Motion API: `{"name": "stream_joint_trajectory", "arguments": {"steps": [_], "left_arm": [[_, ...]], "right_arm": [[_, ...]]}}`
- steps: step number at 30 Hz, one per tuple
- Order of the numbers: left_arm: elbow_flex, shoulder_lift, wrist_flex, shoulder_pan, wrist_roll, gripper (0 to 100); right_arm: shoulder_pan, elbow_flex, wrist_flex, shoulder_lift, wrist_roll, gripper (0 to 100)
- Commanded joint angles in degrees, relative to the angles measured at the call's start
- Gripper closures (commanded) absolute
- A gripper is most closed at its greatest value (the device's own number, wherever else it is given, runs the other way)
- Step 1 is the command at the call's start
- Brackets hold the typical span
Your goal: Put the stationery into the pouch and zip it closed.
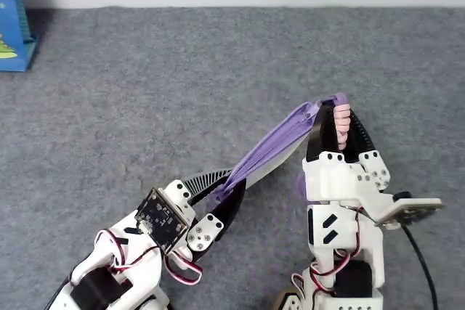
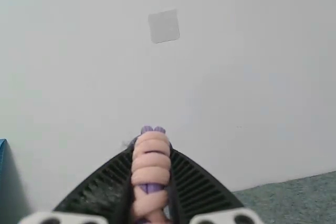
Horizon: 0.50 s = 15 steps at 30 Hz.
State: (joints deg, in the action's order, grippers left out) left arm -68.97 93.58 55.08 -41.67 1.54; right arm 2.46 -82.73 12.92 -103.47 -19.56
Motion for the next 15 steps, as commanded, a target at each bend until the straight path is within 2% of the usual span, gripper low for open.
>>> {"name": "stream_joint_trajectory", "arguments": {"steps": [1,7,15], "left_arm": [[2.3,0.1,3.8,2.7,-0.4,91],[13.1,0.1,12.3,14.8,7.9,73],[21.6,0.1,18.1,24.7,8.9,71]], "right_arm": [[2.0,2.0,-2.2,-0.6,0.5,99.1],[7.7,2.0,-2.2,-0.6,0.5,99.1],[18.8,1.2,-2.0,-0.5,0.7,99.1]]}}
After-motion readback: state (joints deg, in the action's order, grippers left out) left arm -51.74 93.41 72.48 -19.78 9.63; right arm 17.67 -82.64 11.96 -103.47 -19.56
